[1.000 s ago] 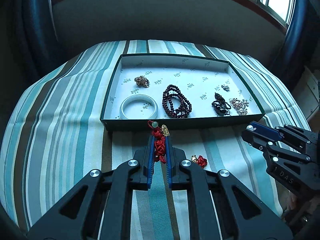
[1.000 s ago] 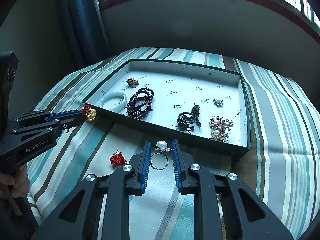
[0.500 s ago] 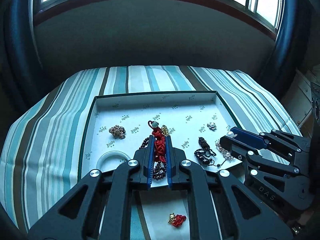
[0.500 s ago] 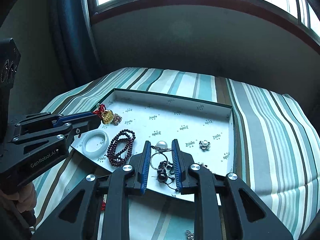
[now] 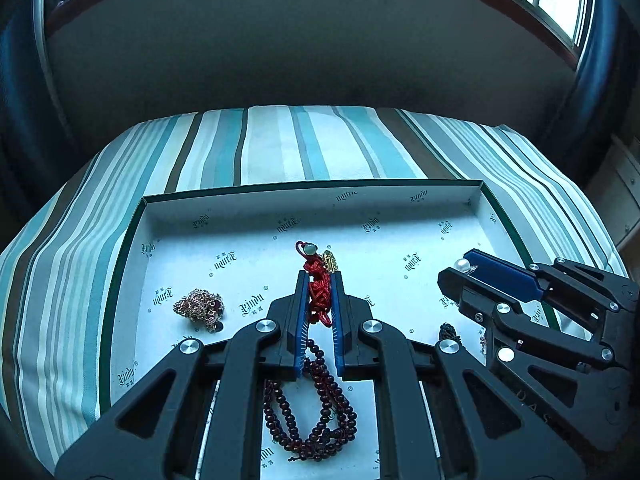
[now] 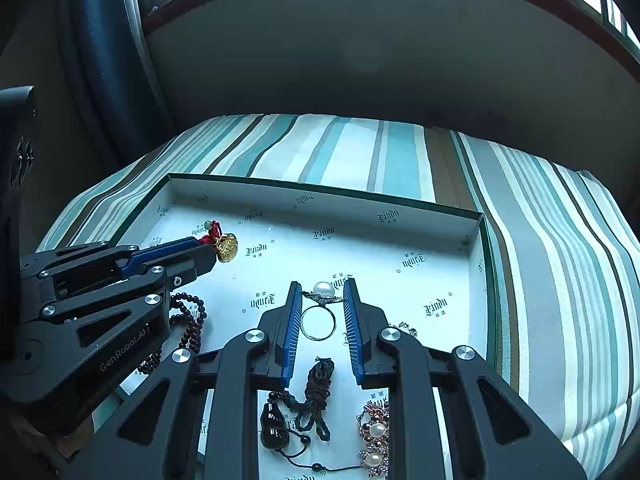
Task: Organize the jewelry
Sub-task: 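Carry the red cord charm with the left gripper while the right gripper carries the ring into the box, then open the left gripper to release the charm while the right gripper releases the ring in the box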
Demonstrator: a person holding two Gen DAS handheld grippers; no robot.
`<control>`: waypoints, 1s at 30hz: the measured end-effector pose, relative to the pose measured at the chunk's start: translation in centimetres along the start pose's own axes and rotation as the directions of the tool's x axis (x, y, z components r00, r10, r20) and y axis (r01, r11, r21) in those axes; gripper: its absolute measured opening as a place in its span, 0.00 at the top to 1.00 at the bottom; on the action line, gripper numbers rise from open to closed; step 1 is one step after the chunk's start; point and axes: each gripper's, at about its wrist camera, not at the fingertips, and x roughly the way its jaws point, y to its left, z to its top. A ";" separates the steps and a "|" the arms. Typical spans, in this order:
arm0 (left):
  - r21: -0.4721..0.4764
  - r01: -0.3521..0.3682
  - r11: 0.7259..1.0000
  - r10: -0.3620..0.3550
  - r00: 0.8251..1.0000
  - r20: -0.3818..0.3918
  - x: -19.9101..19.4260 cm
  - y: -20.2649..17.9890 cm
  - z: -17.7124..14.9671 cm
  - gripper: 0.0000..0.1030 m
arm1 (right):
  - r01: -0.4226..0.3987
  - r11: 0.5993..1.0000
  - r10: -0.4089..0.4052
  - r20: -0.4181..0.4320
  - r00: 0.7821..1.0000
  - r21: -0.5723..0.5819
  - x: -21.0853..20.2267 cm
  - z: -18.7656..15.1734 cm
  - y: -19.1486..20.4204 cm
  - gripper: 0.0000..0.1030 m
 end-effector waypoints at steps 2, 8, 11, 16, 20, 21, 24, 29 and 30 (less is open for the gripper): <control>0.001 -0.005 1.000 0.005 1.000 -0.019 1.0 0.0 0.0 0.90 | 0.006 1.000 -0.006 -0.017 1.000 -0.001 0.8 -0.1 -0.1 0.79; -0.004 -0.020 1.000 0.020 0.998 -0.062 2.8 0.0 -0.1 0.90 | 0.014 1.000 -0.014 -0.047 0.999 0.002 2.0 -0.4 -0.3 0.79; 0.001 -0.028 1.000 0.028 0.997 -0.072 3.3 -0.1 -0.2 0.90 | 0.019 1.000 -0.019 -0.051 0.999 0.003 2.3 -0.5 -0.4 0.79; 0.001 -0.028 1.000 0.028 0.996 -0.087 3.8 -0.3 -0.3 0.90 | 0.028 1.000 -0.028 -0.056 0.998 0.006 2.6 -0.5 -0.5 0.79; 0.002 -0.031 1.000 0.031 0.995 -0.095 4.0 -0.3 -0.4 0.90 | 0.036 0.999 -0.036 -0.055 0.998 0.003 2.6 -0.4 -0.4 0.79; 0.002 -0.032 0.999 0.032 0.995 -0.095 4.0 -0.3 -0.5 0.90 | 0.037 0.999 -0.036 -0.056 0.998 0.003 2.6 -0.4 -0.4 0.79; 0.009 -0.036 0.999 0.037 0.995 -0.098 4.1 -0.5 -0.4 0.89 | 0.037 0.999 -0.037 -0.057 0.998 0.003 2.7 -0.4 -0.5 0.78; 0.015 -0.035 0.999 0.037 0.994 -0.100 4.2 -0.6 -0.4 0.84 | 0.036 0.999 -0.036 -0.057 0.998 -0.001 2.8 -0.4 -0.4 0.77; 0.014 -0.035 0.999 0.036 0.994 -0.099 4.2 -0.6 -0.4 0.78 | 0.037 0.999 -0.037 -0.056 0.998 -0.001 2.8 -0.5 -0.4 0.77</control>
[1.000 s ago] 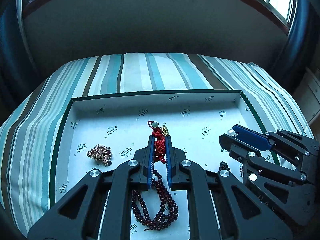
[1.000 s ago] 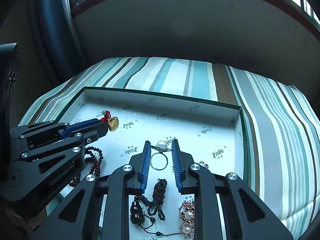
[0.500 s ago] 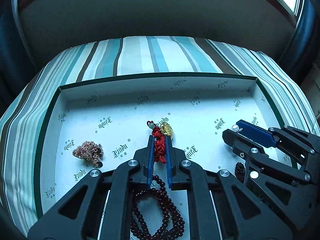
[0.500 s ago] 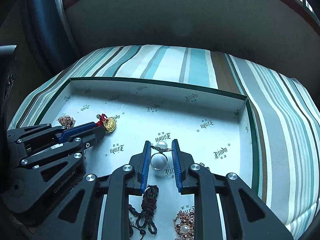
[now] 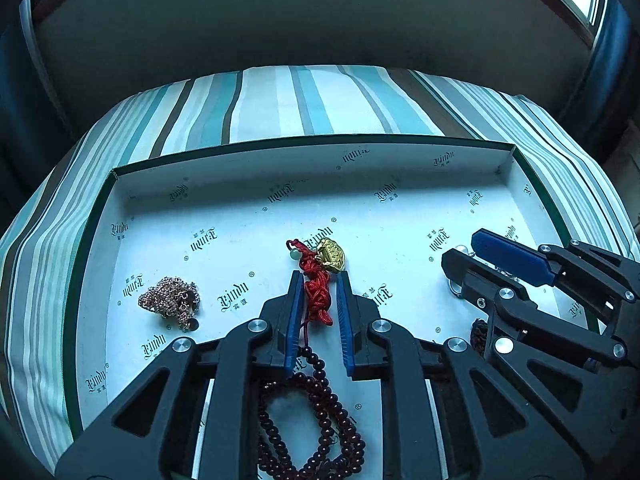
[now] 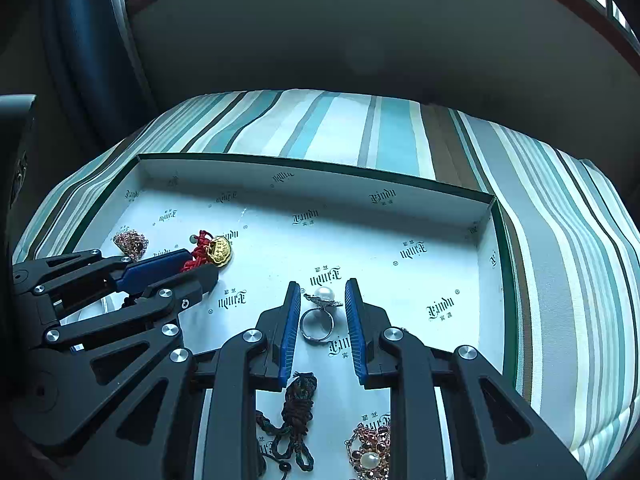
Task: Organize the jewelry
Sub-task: 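Open the left gripper to release the charm while the right gripper releases the ring in the box, then move the left gripper to the small red knot charm while the right gripper moves to the rhinestone brooch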
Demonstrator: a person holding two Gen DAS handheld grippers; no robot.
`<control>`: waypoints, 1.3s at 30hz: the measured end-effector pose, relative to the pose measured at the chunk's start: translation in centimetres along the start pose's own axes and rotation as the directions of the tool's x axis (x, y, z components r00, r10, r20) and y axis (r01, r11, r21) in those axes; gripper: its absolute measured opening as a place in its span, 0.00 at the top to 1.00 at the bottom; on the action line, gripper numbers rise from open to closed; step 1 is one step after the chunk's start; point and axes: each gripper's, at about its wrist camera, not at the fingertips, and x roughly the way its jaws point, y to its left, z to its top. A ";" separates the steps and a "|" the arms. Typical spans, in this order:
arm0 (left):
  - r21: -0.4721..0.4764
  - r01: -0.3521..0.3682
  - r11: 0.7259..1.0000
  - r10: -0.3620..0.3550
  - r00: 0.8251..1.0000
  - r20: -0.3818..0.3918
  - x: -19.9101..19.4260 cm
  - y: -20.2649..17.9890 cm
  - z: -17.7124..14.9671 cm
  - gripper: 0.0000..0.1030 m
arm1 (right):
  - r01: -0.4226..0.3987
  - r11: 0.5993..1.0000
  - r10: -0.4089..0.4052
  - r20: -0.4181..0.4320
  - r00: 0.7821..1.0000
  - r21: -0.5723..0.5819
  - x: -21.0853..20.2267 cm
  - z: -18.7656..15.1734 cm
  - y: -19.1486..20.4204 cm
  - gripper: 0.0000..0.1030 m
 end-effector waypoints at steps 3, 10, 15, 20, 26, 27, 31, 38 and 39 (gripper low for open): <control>0.002 -0.002 1.000 0.002 1.000 0.002 -0.1 0.0 0.0 0.75 | 0.002 1.000 -0.002 0.001 1.000 0.005 -0.1 0.0 -0.1 0.77; -0.013 -0.012 1.000 0.012 1.000 0.005 -0.3 0.6 -0.1 0.62 | 0.009 0.999 -0.010 0.012 1.000 0.035 -0.4 0.2 -0.7 0.67; -0.028 -0.021 0.999 0.022 1.000 0.020 -0.8 1.3 -0.1 0.51 | 0.024 0.999 -0.025 0.031 0.999 0.042 -0.9 0.4 -1.3 0.54; -0.028 -0.037 0.999 0.038 0.998 0.046 -1.5 1.6 0.2 0.41 | 0.036 0.998 -0.038 0.047 0.998 0.045 -1.5 0.7 -1.5 0.51; -0.036 -0.055 0.998 0.058 0.994 0.089 -3.0 1.8 0.5 0.35 | 0.050 0.997 -0.054 0.072 0.996 0.051 -2.6 0.8 -1.7 0.48; -0.036 -0.060 0.998 0.063 0.993 0.096 -3.2 1.8 0.6 0.34 | 0.053 0.997 -0.057 0.076 0.995 0.052 -2.8 0.8 -1.8 0.46; -0.047 -0.078 0.996 0.083 0.990 0.114 -4.1 2.0 0.5 0.29 | 0.060 0.996 -0.065 0.087 0.994 0.059 -3.5 0.7 -1.9 0.44; -0.057 -0.092 0.994 0.100 0.983 0.157 -6.5 2.1 0.2 0.23 | 0.073 0.995 -0.080 0.112 0.991 0.066 -5.5 0.1 -2.4 0.36; -0.057 -0.089 0.994 0.097 0.982 0.161 -6.9 2.1 0.1 0.23 | 0.073 0.995 -0.081 0.113 0.990 0.068 -5.8 0.0 -2.5 0.36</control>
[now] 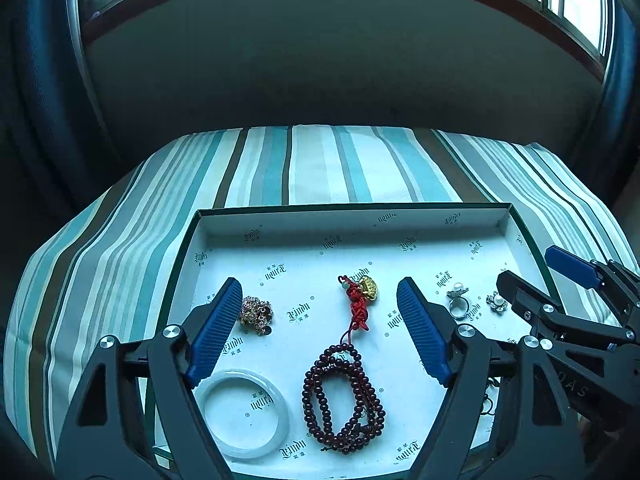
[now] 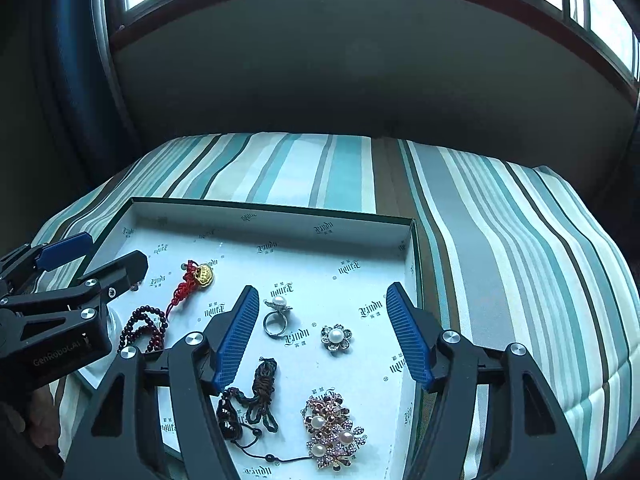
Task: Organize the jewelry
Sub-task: 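Move the left gripper to the small red knot charm while the right gripper moves to the rhinestone brooch, then grasp the red knot charm with the left gripper while the right gripper grasps the long rhinestone brooch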
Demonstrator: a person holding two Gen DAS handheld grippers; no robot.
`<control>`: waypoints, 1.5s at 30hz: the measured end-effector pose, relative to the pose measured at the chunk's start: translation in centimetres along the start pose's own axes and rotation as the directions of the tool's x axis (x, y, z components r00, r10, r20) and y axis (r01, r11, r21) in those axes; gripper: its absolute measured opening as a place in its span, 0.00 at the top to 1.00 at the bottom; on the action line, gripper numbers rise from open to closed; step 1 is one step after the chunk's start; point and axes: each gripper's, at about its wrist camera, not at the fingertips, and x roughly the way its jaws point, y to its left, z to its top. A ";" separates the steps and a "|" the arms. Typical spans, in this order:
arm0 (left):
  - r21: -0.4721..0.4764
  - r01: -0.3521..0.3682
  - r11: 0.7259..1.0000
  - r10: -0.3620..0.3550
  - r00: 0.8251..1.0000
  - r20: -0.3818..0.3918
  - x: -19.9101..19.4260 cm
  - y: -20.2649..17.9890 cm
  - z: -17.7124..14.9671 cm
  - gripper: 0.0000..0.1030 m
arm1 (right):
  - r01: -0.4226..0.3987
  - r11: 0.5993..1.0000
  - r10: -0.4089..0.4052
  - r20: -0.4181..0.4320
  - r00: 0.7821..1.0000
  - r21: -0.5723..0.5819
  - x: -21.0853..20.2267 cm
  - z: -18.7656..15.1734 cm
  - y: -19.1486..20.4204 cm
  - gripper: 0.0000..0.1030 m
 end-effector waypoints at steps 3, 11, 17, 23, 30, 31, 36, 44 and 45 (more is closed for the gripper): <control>-0.002 0.000 1.000 0.000 1.000 0.004 -1.2 0.1 -0.3 0.23 | 0.002 1.000 -0.002 0.004 1.000 0.010 -0.9 -0.3 -0.3 0.36; -0.030 0.012 0.999 -0.012 1.000 0.003 -4.5 0.6 -3.2 0.23 | 0.007 1.000 -0.007 0.007 1.000 0.021 -4.1 -2.7 -0.9 0.36; -0.032 0.011 0.999 -0.012 1.000 -0.026 -6.1 0.5 -6.0 0.23 | 0.005 1.000 -0.005 -0.013 1.000 0.028 -6.2 -5.7 -1.3 0.36; -0.028 0.026 0.999 -0.028 0.996 -0.087 -6.0 0.0 -9.4 0.23 | 0.001 0.999 0.001 -0.048 0.999 0.033 -7.3 -8.7 -1.6 0.36; 0.002 0.043 0.999 -0.043 0.987 -0.158 -5.1 -1.1 -12.4 0.29 | 0.000 0.999 0.004 -0.087 0.996 0.046 -7.5 -11.1 -2.1 0.36; 0.004 0.048 0.999 -0.046 0.985 -0.168 -5.0 -1.2 -12.7 0.32 | -0.002 0.999 0.007 -0.091 0.996 0.049 -7.4 -11.4 -2.1 0.36; 0.010 0.058 0.998 -0.055 0.979 -0.197 -4.9 -1.2 -13.9 0.42 | -0.012 0.999 0.017 -0.101 0.995 0.050 -7.2 -12.0 -1.9 0.36; 0.015 0.113 0.994 -0.107 0.973 -0.204 -5.2 -1.5 -14.3 0.64 | -0.017 0.999 0.023 -0.103 0.994 0.050 -7.1 -12.2 -1.7 0.36; 0.015 0.121 0.993 -0.115 0.972 -0.205 -5.3 -1.5 -14.4 0.68 | -0.018 0.999 0.023 -0.104 0.994 0.050 -7.1 -12.2 -1.7 0.36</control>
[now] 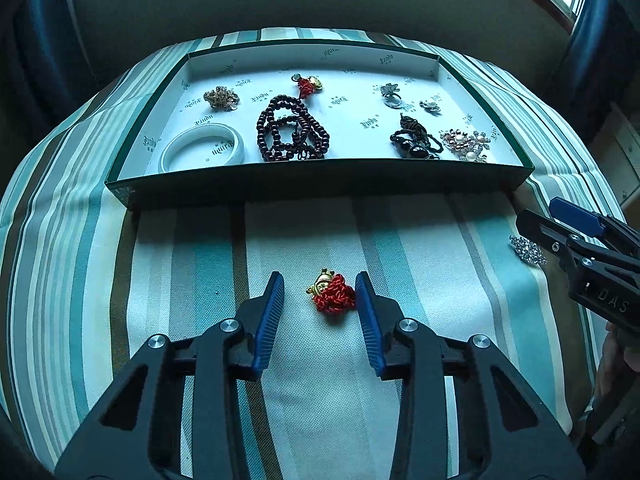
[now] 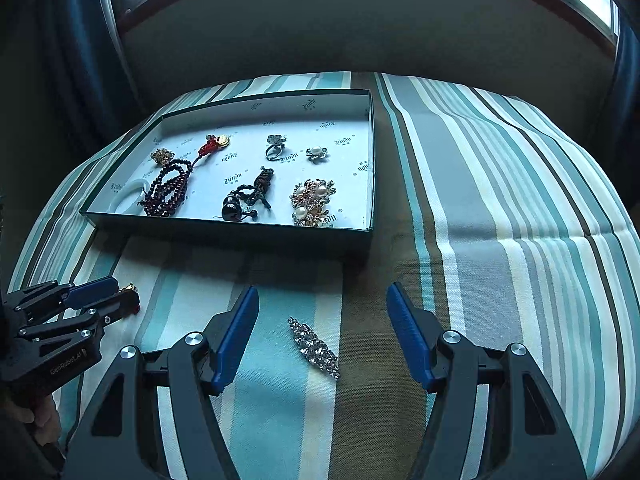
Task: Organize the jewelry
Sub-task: 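Grasp the red knot charm with the left gripper while the right gripper grasps the long rhinestone brooch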
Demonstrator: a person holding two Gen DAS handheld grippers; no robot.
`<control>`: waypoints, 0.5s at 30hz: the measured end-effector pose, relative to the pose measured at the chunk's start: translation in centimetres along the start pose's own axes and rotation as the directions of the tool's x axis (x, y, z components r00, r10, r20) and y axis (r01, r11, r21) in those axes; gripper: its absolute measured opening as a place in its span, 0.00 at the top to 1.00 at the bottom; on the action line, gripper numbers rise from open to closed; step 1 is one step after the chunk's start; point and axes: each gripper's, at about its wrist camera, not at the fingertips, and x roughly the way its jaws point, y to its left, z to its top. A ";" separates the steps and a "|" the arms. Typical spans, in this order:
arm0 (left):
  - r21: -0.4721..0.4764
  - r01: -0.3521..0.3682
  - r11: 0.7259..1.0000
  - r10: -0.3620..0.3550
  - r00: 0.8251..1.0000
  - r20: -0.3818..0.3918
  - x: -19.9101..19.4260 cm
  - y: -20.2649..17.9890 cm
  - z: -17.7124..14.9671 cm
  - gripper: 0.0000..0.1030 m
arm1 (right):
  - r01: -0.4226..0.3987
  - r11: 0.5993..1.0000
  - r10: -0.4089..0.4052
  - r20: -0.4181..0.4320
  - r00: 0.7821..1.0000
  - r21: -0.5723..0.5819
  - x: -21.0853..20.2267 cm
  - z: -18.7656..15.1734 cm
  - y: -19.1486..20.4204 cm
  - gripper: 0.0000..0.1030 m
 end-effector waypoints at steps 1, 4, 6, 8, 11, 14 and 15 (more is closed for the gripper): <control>0.001 0.010 1.000 -0.010 1.000 0.000 0.0 0.0 0.0 0.74 | 0.000 1.000 0.000 0.000 1.000 -0.001 0.0 0.0 0.0 0.36; 0.011 0.020 1.000 -0.020 1.000 0.002 -0.1 -0.1 -0.2 0.78 | 0.000 1.000 0.000 -0.002 1.000 -0.002 0.1 -0.1 0.0 0.36; 0.016 0.027 1.000 -0.027 1.000 0.003 -0.2 -0.1 -0.3 0.80 | 0.000 1.000 0.000 -0.004 1.000 -0.003 0.1 -0.2 -0.1 0.36; 0.017 0.028 0.999 -0.028 1.000 0.007 -0.3 0.0 -0.3 0.82 | 0.000 1.000 0.000 -0.007 1.000 -0.005 0.2 -0.3 -0.1 0.36; 0.023 0.024 0.999 -0.025 1.000 0.014 -0.5 0.1 -0.3 0.85 | 0.002 1.000 -0.002 -0.011 1.000 -0.008 0.3 -0.3 0.0 0.36; 0.024 0.007 1.000 -0.008 1.000 0.020 -0.6 0.5 -0.2 0.86 | 0.008 1.000 -0.009 -0.017 1.000 -0.018 0.3 -0.5 0.0 0.36; 0.022 0.002 1.000 -0.002 1.000 0.022 -0.7 0.7 -0.3 0.86 | 0.011 1.000 -0.011 -0.019 1.000 -0.022 0.3 -0.5 0.0 0.36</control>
